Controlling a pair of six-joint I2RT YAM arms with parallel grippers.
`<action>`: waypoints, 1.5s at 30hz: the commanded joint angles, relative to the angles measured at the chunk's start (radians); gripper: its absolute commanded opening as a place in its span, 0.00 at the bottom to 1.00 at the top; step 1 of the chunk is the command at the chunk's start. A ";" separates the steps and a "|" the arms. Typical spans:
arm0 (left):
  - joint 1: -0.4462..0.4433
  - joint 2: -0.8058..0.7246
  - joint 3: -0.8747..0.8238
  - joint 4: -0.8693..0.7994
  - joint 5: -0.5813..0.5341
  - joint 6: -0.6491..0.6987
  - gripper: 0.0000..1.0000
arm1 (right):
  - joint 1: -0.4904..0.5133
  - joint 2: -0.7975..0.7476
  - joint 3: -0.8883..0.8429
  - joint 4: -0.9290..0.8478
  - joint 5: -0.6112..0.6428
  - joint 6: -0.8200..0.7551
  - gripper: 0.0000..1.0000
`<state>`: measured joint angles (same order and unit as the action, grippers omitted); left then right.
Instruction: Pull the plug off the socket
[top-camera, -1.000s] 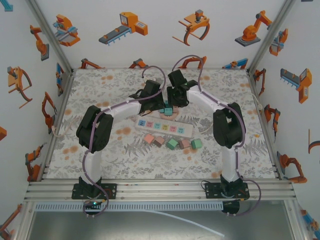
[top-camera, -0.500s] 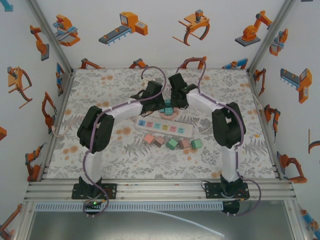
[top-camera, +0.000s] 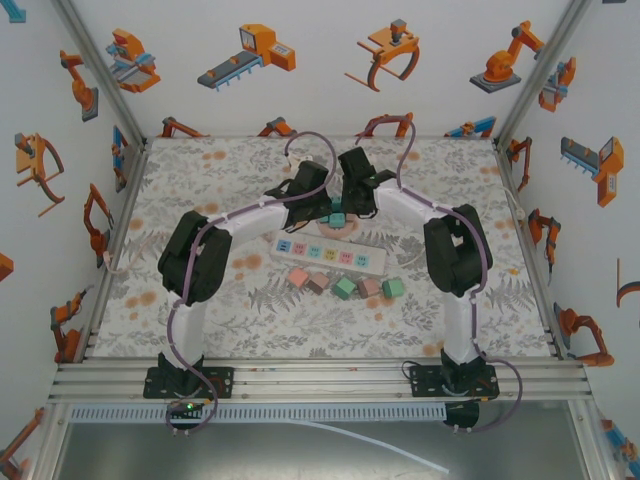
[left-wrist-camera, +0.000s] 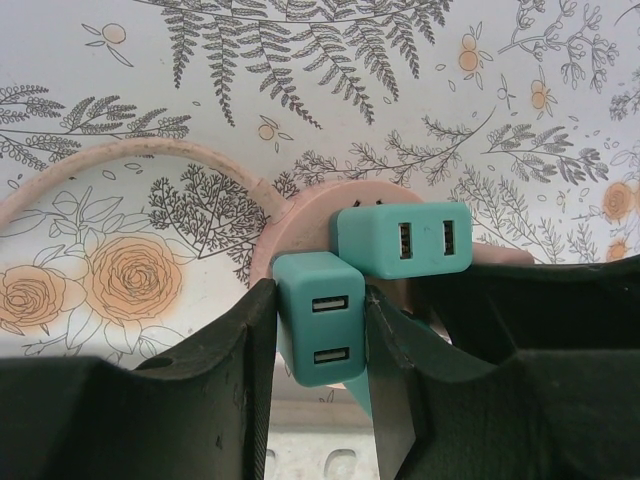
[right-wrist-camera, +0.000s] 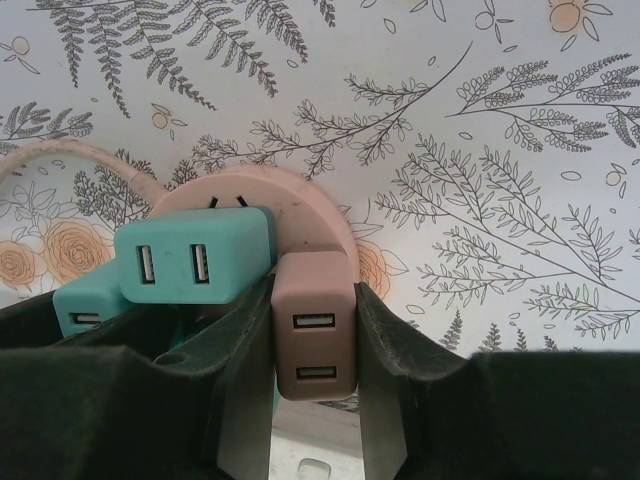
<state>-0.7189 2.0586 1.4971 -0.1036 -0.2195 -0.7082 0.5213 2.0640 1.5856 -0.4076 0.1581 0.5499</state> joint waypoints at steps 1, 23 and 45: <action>-0.024 0.082 0.001 -0.111 0.021 0.005 0.00 | 0.012 0.058 -0.003 0.004 -0.025 0.015 0.05; -0.065 0.205 0.089 -0.199 -0.144 -0.016 0.00 | 0.060 -0.087 0.066 -0.025 0.006 -0.074 0.00; -0.063 0.216 0.079 -0.167 -0.119 0.011 0.00 | -0.058 -0.292 -0.117 0.220 -0.247 0.131 0.00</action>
<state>-0.7834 2.1544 1.6379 -0.1738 -0.3656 -0.7086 0.4725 1.9354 1.4487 -0.3412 0.1097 0.5583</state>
